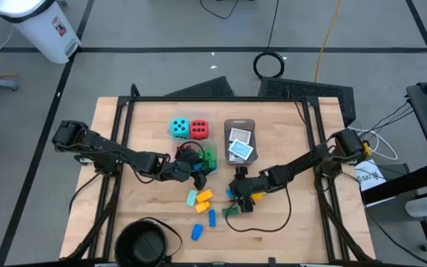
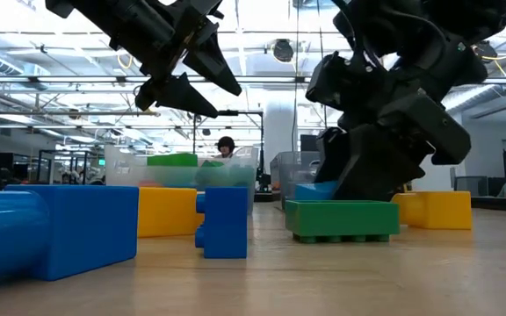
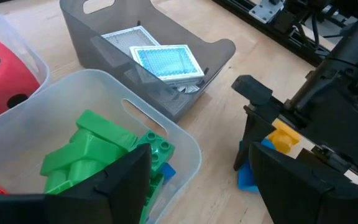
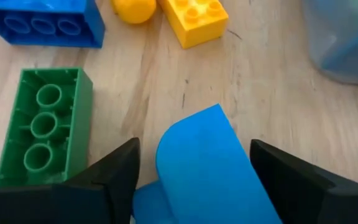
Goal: Pick & Place Toys
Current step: Put the blue game piece into the bottom transparent bin, then put the yellow game piece into the bottom transparent bin
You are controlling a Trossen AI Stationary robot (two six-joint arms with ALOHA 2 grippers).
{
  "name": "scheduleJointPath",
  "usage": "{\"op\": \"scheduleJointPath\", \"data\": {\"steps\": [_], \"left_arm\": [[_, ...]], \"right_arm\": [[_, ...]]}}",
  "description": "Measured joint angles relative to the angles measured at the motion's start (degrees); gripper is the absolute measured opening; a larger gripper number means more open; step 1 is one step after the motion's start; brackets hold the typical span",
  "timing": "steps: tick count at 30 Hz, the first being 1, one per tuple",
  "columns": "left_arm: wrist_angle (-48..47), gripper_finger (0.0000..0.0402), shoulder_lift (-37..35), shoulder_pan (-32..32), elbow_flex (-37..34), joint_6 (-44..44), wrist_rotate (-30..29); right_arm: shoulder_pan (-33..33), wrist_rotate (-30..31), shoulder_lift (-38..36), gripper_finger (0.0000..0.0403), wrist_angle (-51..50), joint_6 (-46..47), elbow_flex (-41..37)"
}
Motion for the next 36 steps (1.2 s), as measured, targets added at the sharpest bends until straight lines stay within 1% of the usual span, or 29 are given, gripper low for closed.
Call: {"op": "scheduleJointPath", "data": {"steps": [2, 6, 9, 11, 12, 13, 15, 16, 18, 20, 22, 24, 28, 32, 34, 36], "left_arm": [[0.54, 0.0271, 0.0, 0.0, 0.0, -0.14, 0.0], [4.88, 0.0271, 0.58, 0.0, 0.0, 0.35, 0.08], [8.85, 0.0271, 2.03, -0.01, 0.11, 0.7, 0.86], [9.02, 0.0271, 2.64, -0.24, -0.11, 1.26, 1.62], [11.0, 0.0271, 3.51, -0.28, -0.03, 1.4, 2.11], [11.72, 0.0271, 3.99, -0.26, 0.19, 1.53, 2.54], [10.64, 0.0271, 4.37, -0.26, -0.17, 1.59, 2.87], [11.83, 0.0271, 4.98, -0.17, -0.12, 1.49, 3.05], [11.6, 0.0271, 5.35, 0.04, 0.05, 1.28, 3.21], [12.18, 0.0271, 5.35, 0.11, -0.09, 1.28, 3.94], [12.36, 0.0271, 5.29, 0.06, 0.0, 1.26, 4.5], [12.43, 0.0271, 5.29, 0.0, 0.0, 1.39, 4.66], [12.33, 0.0271, 5.29, -0.04, 0.0, 1.56, 4.72], [12.0, 0.0271, 5.29, -0.04, 0.0, 1.96, 4.74], [12.0, 0.0271, 5.29, -0.04, 0.0, 2.77, 5.13], [11.99, 0.0271, 5.29, -0.04, 0.0, 2.96, 5.55]], "right_arm": [[0.12, 0.17, -1.08, 0.0251, 0.12, -3.39, -0.04], [1.25, 1.47, -4.64, 0.0229, -0.09, -8.63, -0.29], [3.51, 6.26, -8.29, 0.0196, -0.15, -12.95, -0.21], [5.25, 11.01, -10.19, 0.0167, 0.17, -15.41, -0.09], [6.08, 13.34, -11.05, 0.0153, -0.28, -16.1, -0.11], [6.87, 14.95, -12.0, 0.0139, -0.53, -16.2, -0.17], [7.98, 16.22, -13.69, 0.0117, -0.21, -16.15, -0.17], [8.61, 16.76, -14.47, 0.0109, -0.22, -15.72, -0.1], [9.52, 16.78, -15.99, 0.0099, -1.19, -13.44, -0.11], [9.94, 16.47, -16.76, 0.0098, -2.23, -10.5, -0.09], [10.26, 16.5, -17.54, 0.0108, -4.68, -9.48, -0.15], [10.25, 16.46, -17.7, 0.0126, -5.93, -7.33, -0.09], [10.67, 13.78, -17.84, 0.0182, -11.03, -1.75, -0.09], [11.34, 9.77, -17.88, 0.0243, -20.31, 3.9, -0.09], [11.38, 7.73, -17.86, 0.0265, -25.24, 6.97, -0.11], [11.35, 7.2, -17.86, 0.0282, -28.85, 10.48, -0.11]]}}
